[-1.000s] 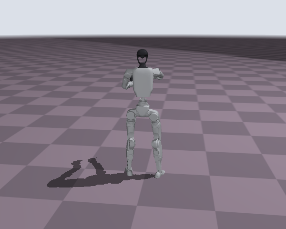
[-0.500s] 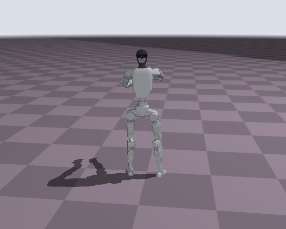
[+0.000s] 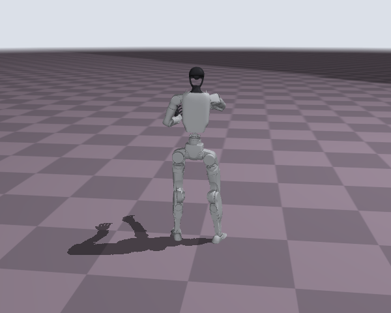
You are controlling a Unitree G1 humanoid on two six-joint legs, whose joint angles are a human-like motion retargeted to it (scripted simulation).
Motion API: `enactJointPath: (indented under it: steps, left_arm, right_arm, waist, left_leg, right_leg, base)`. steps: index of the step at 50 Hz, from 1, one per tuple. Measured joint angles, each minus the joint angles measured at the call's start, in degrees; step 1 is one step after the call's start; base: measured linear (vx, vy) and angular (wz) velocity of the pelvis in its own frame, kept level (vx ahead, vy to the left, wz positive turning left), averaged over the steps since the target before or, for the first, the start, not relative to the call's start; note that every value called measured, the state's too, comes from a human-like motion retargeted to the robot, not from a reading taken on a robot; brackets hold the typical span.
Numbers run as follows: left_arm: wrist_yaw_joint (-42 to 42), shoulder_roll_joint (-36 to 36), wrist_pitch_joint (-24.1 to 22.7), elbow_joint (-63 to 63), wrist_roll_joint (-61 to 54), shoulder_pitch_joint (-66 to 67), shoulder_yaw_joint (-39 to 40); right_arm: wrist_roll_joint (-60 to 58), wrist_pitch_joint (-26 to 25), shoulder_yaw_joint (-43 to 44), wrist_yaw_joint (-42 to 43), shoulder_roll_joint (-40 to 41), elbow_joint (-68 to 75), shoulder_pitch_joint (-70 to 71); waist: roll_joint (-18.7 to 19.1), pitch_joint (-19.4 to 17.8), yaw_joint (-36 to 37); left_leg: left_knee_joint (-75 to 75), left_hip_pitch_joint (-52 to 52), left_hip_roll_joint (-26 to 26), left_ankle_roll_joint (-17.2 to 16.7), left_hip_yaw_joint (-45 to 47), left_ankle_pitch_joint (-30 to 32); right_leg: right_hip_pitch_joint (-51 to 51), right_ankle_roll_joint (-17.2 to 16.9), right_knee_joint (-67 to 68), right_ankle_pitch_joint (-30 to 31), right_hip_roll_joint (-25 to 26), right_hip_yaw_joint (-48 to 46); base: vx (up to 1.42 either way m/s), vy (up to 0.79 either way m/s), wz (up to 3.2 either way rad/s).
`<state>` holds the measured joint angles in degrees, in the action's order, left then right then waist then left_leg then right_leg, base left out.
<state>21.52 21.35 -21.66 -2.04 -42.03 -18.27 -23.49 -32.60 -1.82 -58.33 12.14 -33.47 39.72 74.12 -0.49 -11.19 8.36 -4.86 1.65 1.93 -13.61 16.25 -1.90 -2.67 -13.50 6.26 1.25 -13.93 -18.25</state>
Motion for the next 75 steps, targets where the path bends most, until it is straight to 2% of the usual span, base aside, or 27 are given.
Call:
enactJointPath:
  steps: [2,5,7,10,11,13,15,20,23,26,29,32,35,41,45,47,49,52,55,58,61,64,68,70,72,75]
  left_arm:
    - [2.2,-2.4,0.1,7.7,2.1,-10.2,-1.1]
    - [7.9,-5.9,0.5,24.8,7.0,-26.6,-2.3]
    - [9.3,-8.1,1.8,37.4,8.6,-35.5,-3.6]
    - [9.4,-10.5,2.8,52.2,6.3,-44.4,-5.8]
    - [9.0,-10.8,2.8,53.3,5.0,-44.7,-6.2]
    - [7.8,-10.7,2.2,51.8,2.7,-43.1,-6.6]
    - [6.7,-9.2,1.2,43.5,1.4,-37.3,-6.3]
    - [1.9,-1.9,-0.5,13.5,1.7,-11.0,-3.6]
    - [-3.2,2.0,-1.2,1.7,-0.1,5.5,-0.4]
    - [-7.3,4.7,-1.5,-4.4,-2.8,18.1,2.9]
    - [-8.6,6.1,-1.4,-5.9,-4.4,22.5,4.3]
    - [-5.5,5.6,-1.8,-4.4,-4.1,17.1,3.5]
    - [-1.5,3.2,-1.8,1.2,-2.9,3.8,2.2]
    - [6.0,-3.2,-1.3,30.3,-1.8,-31.0,-0.2]
    - [7.2,-4.3,0.2,44.3,-1.3,-42.7,-4.5]
    - [6.7,-3.7,-0.1,42.9,-1.2,-42.1,-5.9]
    - [5.7,-2.8,-1.0,36.0,-0.9,-37.1,-5.2]
    - [2.2,-0.7,-2.3,19.2,-1.3,-23.0,-2.0]
    - [-2.3,0.6,-2.4,4.4,-1.8,-6.4,0.7]
    - [-5.9,1.9,-2.3,-4.3,-3.0,7.6,2.3]
    - [-7.5,1.7,-1.7,-7.4,-3.2,13.8,2.7]
    - [-4.5,-0.1,-1.7,-6.4,-0.9,9.4,1.8]
    - [1.2,-4.1,-1.2,2.1,3.5,-8.2,0.6]
    - [2.8,-5.7,-0.9,10.8,4.6,-19.6,0.5]
    - [7.3,-6.6,-0.2,21.4,6.6,-29.8,-0.2]
    - [10.5,-7.8,2.3,38.4,7.8,-41.9,-2.8]
  right_arm:
    - [0.4,0.8,-1.0,-0.2,0.5,0.5,-0.1]
    - [2.5,2.8,-2.0,1.8,1.4,1.9,0.1]
    - [3.7,3.8,-4.1,0.1,0.6,1.5,0.8]
    - [5.5,3.9,-6.0,-0.8,0.3,2.5,1.7]
    - [5.7,3.8,-6.1,-1.0,0.4,3.0,1.8]
    - [5.7,3.3,-5.9,-1.1,0.5,3.8,1.9]
    - [4.9,2.7,-5.3,-0.9,0.5,4.3,1.9]
    - [1.0,0.4,-0.7,0.1,1.6,3.9,0.3]
    - [-0.8,-0.2,0.6,-0.5,1.7,3.7,0.4]
    - [-2.1,-0.3,0.7,-0.4,1.5,2.9,0.7]
    - [-2.3,-0.3,0.4,-0.3,1.7,2.1,0.7]
    - [-1.4,-0.1,0.1,0.0,2.5,1.7,0.3]
    - [0.3,0.4,-0.1,-0.5,3.5,1.4,-0.4]
    - [3.7,2.8,-2.7,0.4,4.9,3.7,0.3]
    - [7.0,3.0,-4.8,-1.3,4.4,3.5,1.0]
    - [7.4,2.8,-4.4,-1.2,4.3,3.7,1.0]
    - [7.0,2.4,-3.1,-0.8,4.3,4.0,0.7]
    - [0.8,1.0,-0.5,0.5,5.4,6.1,0.2]
    - [2.5,0.3,1.4,-1.8,4.1,3.5,-0.7]
    - [1.3,-0.4,2.3,-1.3,3.5,3.3,-1.0]
    - [0.6,-0.9,2.7,-1.2,3.6,3.9,-1.4]
    - [0.6,-0.9,2.4,-1.1,4.3,4.5,-1.7]
    - [0.9,0.0,0.8,-1.9,5.1,4.5,-1.9]
    - [-0.7,0.8,-1.3,-1.9,5.1,5.0,-0.8]
    - [2.9,1.8,-0.6,0.3,6.2,5.8,-1.0]
    - [6.2,2.8,-2.5,-1.0,5.3,5.1,-0.4]
  waist:
    - [-0.5,0.6,-1.9]
    - [-1.2,0.8,-4.7]
    - [-1.2,1.2,-5.9]
    - [-1.0,1.2,-6.6]
    - [-0.8,1.2,-6.4]
    - [-0.4,1.0,-5.7]
    - [0.1,0.6,-4.5]
    - [0.7,-0.2,-1.2]
    - [0.7,-0.7,0.8]
    - [0.7,-1.1,2.3]
    - [0.6,-1.0,2.5]
    - [0.3,-0.6,1.3]
    - [-0.5,-0.1,-0.8]
    - [-2.7,0.2,-4.7]
    - [-3.0,0.5,-5.3]
    - [-3.0,0.4,-4.6]
    - [-2.8,0.0,-3.4]
    - [-2.5,-0.5,-1.4]
    - [-2.0,-0.9,0.9]
    - [-1.7,-1.3,3.0]
    - [-1.7,-1.2,3.8]
    - [-1.9,-0.8,2.9]
    - [-2.7,-0.1,0.0]
    - [-3.2,-0.2,-1.7]
    - [-3.6,-0.2,-3.1]
    - [-3.6,0.1,-4.0]
  left_leg:
    - [-0.1,-0.4,0.1,0.0,-1.3,0.4]
    - [-0.1,-0.9,0.3,-0.1,-3.3,0.8]
    - [-0.1,-1.3,0.4,-0.2,-4.4,1.1]
    - [-0.1,-1.6,0.6,-0.2,-5.3,1.3]
    - [-0.1,-1.5,0.6,-0.1,-5.3,1.3]
    - [-0.1,-1.3,0.7,0.0,-5.0,1.2]
    - [-0.1,-0.8,0.8,0.1,-4.3,1.0]
    - [-0.1,0.6,1.0,0.6,-1.4,0.2]
    - [0.1,1.2,1.2,0.4,0.6,-0.3]
    - [0.3,1.5,1.3,0.1,2.2,-0.6]
    - [0.6,1.4,1.3,0.0,3.0,-0.7]
    - [0.5,1.3,1.3,0.2,2.7,-0.5]
    - [0.2,1.0,1.3,0.5,1.7,-0.1]
    - [-0.1,0.5,1.7,0.7,-0.6,0.6]
    - [-0.1,0.3,1.9,0.5,-0.9,0.7]
    - [-0.1,0.5,1.9,0.6,-0.5,0.6]
    - [-0.1,0.9,1.9,0.8,0.2,0.3]
    - [0.0,1.7,1.8,1.2,1.6,-0.2]
    - [0.3,2.2,1.7,1.3,3.2,-0.8]
    - [0.9,2.4,1.6,1.2,4.5,-1.4]
    - [1.4,2.1,1.5,1.2,4.9,-1.7]
    - [1.5,1.7,1.3,1.4,4.4,-1.6]
    - [0.7,1.4,1.1,1.5,2.7,-0.7]
    - [0.2,1.2,1.1,1.5,1.8,-0.1]
    - [0.0,1.3,1.2,1.2,1.1,0.0]
    - [-0.1,1.2,1.4,1.1,0.6,0.2]
  right_leg:
    - [0.1,0.3,0.5,-0.3,-0.1,-1.4]
    - [0.5,0.7,1.4,-1.0,-0.2,-3.4]
    - [0.5,0.9,2.0,-1.3,-0.2,-4.5]
    - [0.6,1.0,2.4,-1.7,-0.2,-5.5]
    - [0.7,1.0,2.3,-1.7,-0.1,-5.6]
    - [0.8,1.1,2.1,-1.6,0.0,-5.3]
    - [1.0,1.0,1.9,-1.6,0.2,-4.7]
    - [0.9,0.7,1.4,-1.2,0.7,-1.7]
    - [0.4,0.4,1.2,-0.9,1.0,0.3]
    - [0.0,0.0,0.8,-0.6,1.3,1.8]
    - [-0.1,-0.2,0.2,-0.2,1.5,2.5]
    - [0.0,-0.2,-0.2,-0.1,1.5,2.3]
    - [0.2,0.2,-0.1,-0.3,1.5,1.4]
    - [0.4,0.5,0.9,-0.9,1.5,-0.9]
    - [0.3,0.2,0.9,-0.9,1.7,-1.4]
    - [0.4,0.0,0.6,-0.8,1.8,-1.1]
    - [0.6,-0.1,0.3,-0.6,1.9,-0.4]
    - [0.7,-0.1,-0.1,-0.3,2.0,1.1]
    - [0.5,-0.2,-0.3,0.0,2.1,2.7]
    - [0.2,-0.4,-0.4,0.3,2.1,4.1]
    - [-0.1,-0.5,-0.5,0.5,1.9,4.7]
    - [-0.3,-0.3,-0.3,0.5,1.7,4.3]
    - [-0.2,0.1,0.1,0.3,1.4,2.8]
    - [-0.1,0.2,0.4,0.1,1.3,1.8]
    - [0.2,0.2,0.5,-0.1,1.3,1.0]
    - [0.3,0.0,0.7,-0.2,1.4,0.4]
  base:
    - [-0.03,-0.02,0.57]
    - [-0.04,-0.02,0.57]
    - [-0.03,-0.02,0.45]
    - [-0.01,-0.02,0.2]
    - [0.0,0.0,0.0]
    - [0.0,0.0,0.0]
    - [0.03,-0.03,-0.31]
    - [0.05,-0.03,-0.5]
    - [0.05,-0.03,-0.57]
    - [0.03,-0.03,-0.47]
    - [0.01,-0.01,-0.18]
    - [0.0,0.0,0.0]
    - [-0.04,-0.01,0.26]
    - [-0.05,0.0,0.3]
    - [0.0,0.0,0.0]
    - [0.01,0.01,-0.12]
    - [0.03,0.01,-0.3]
    - [0.05,0.01,-0.41]
    - [0.05,0.02,-0.44]
    - [0.04,0.02,-0.36]
    - [0.01,0.01,-0.08]
    - [-0.01,0.0,0.07]
    - [-0.05,0.01,0.35]
    - [-0.06,0.0,0.38]
    - [-0.05,0.0,0.29]
    - [-0.01,0.0,0.07]
